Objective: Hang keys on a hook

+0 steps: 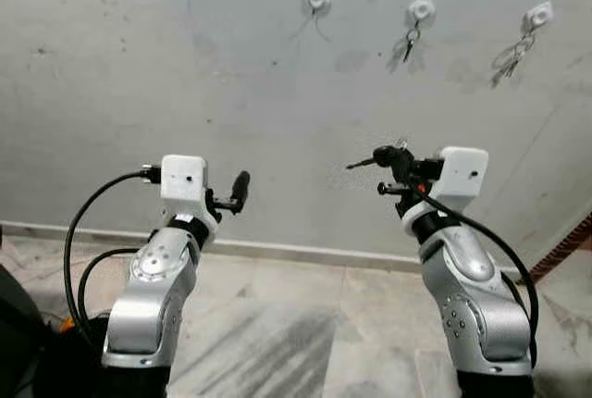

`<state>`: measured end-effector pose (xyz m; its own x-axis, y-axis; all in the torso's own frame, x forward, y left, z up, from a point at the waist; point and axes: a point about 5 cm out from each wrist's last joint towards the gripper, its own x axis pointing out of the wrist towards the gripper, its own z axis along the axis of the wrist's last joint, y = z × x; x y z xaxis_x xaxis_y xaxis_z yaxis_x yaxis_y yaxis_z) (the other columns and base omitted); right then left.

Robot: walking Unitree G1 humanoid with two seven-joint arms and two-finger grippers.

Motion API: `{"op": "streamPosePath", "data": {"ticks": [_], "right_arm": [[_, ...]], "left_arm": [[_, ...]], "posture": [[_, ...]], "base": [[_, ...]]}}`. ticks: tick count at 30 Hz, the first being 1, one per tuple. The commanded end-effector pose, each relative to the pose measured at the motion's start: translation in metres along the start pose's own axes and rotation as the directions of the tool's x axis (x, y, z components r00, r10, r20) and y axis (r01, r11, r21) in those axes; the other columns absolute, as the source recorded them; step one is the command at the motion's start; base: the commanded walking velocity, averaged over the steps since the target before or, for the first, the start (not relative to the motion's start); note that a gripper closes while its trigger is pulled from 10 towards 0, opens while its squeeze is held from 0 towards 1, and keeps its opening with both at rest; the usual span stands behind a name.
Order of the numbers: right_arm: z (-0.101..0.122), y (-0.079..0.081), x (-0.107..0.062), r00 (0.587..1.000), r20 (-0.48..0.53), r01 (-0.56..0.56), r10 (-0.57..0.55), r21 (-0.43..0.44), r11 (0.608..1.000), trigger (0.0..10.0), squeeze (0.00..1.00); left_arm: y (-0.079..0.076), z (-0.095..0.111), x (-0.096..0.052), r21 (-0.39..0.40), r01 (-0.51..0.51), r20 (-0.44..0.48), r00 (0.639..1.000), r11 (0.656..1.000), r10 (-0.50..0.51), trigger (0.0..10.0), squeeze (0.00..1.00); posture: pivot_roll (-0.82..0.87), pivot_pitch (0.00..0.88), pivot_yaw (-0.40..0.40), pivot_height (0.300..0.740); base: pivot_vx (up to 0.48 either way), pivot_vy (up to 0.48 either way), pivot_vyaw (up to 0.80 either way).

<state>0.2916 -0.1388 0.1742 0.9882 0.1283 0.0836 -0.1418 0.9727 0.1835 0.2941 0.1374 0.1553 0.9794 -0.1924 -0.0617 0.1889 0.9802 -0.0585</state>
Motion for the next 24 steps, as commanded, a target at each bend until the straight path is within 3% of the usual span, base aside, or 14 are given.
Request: {"op": "streamPosePath", "data": {"ticks": [1, 6, 24], "right_arm": [[0.0042, -0.0064, -0.0005, 1.0, 0.021, 0.023, -0.023, -0.009, 1.0, 10.0, 0.0], [0.0049, -0.0075, -0.0007, 0.999, 0.024, 0.024, -0.023, -0.017, 1.0, 10.0, 0.0], [0.0029, -0.0014, 0.0006, 1.0, 0.016, -0.021, 0.022, -0.06, 0.998, 10.0, 0.0]], "left_arm": [[-0.0058, 0.0022, 0.0035, -0.021, 0.031, 0.009, 0.999, 0.999, -0.031, 10.0, 0.0], [-0.0136, 0.0054, 0.0062, -0.029, 0.058, 0.031, 0.998, 0.998, -0.057, 10.0, 0.0], [-0.0135, 0.0028, 0.0047, -0.026, 0.06, 0.029, 0.998, 0.998, -0.059, 10.0, 0.0]], "posture": [[0.16, 0.0, -0.022, 0.74], [0.15, 0.0, -0.024, 0.74], [0.16, 0.0, -0.037, 0.74]], "base": [[0.326, 0.0, 0.0], [0.381, 0.0, 0.0], [0.439, 0.0, 0.0]]}}
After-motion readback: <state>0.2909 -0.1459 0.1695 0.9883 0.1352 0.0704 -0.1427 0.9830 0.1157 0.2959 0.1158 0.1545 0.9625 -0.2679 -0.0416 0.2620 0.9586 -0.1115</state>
